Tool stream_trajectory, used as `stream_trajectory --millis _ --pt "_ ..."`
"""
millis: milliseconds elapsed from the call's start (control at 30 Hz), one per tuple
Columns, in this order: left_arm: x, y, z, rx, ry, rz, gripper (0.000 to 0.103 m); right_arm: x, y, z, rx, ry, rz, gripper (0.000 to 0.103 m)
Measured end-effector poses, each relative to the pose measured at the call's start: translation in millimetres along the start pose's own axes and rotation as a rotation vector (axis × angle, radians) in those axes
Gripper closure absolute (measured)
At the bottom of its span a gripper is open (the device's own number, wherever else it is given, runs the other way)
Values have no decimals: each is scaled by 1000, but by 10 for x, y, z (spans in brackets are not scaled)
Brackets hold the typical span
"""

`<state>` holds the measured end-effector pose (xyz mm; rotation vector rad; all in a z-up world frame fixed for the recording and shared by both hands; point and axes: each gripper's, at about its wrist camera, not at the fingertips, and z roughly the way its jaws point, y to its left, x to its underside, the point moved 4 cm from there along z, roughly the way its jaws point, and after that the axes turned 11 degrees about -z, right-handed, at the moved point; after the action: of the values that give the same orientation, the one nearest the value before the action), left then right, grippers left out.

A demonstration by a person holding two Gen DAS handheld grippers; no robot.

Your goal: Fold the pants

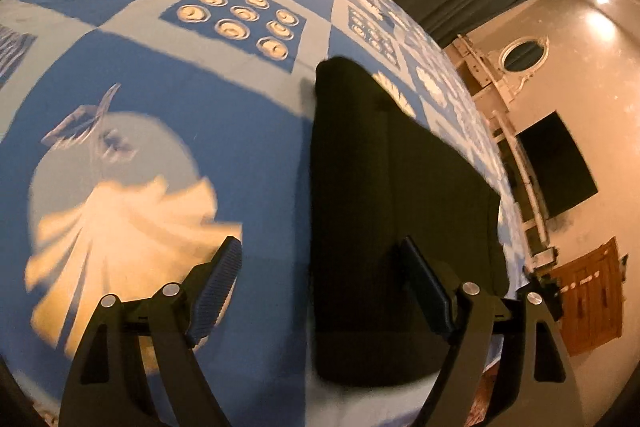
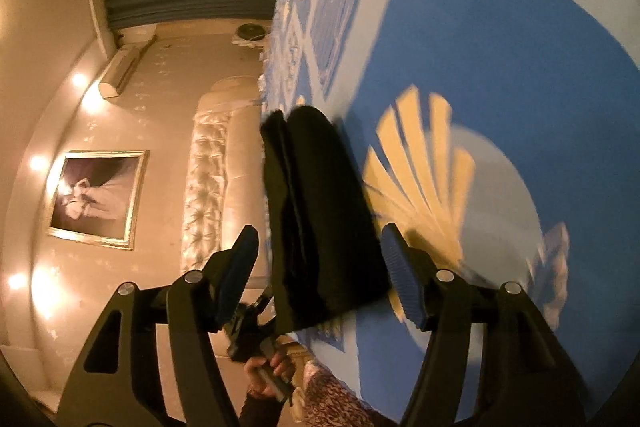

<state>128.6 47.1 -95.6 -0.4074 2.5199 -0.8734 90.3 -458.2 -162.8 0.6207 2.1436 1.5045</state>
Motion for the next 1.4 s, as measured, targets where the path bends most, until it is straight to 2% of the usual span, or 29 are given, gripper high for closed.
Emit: stream_trajectory --millis 133,233,267,367,467,567,733,800,867,933,1067,1400 --pt "258 -11 -196 -83 -25 62 21 202 30 -91 83 -37 11 39" --pt "423 -40 -337 -140 -57 95 21 387 131 -118 217 -24 -42 39" --pt "490 -57 -382 -169 -69 111 21 397 176 -101 258 -12 -66 36" --pt "636 -119 -494 -244 -121 163 21 611 350 -50 406 19 -173 21" --pt "744 -199 -574 -289 -174 211 20 810 530 -6 556 19 -264 16" --pt "846 -338 -652 -303 -224 261 19 1027 725 97 693 36 -400 13" --pt "910 -505 -667 -306 -285 296 17 1307 1058 306 818 51 -664 13" --pt "942 -525 -644 -311 -296 270 17 1389 1169 335 851 44 -765 13" --pt "973 -525 -622 -330 -297 244 17 1460 1259 381 859 39 -827 13" --pt "1016 -532 -584 -363 -303 259 17 1485 1286 369 861 36 -860 13" --pt "1094 -531 -523 -431 -303 315 17 1436 1279 394 847 48 -841 13" --pt "1117 -636 -540 -416 -315 365 17 1335 1201 423 830 59 -790 13"
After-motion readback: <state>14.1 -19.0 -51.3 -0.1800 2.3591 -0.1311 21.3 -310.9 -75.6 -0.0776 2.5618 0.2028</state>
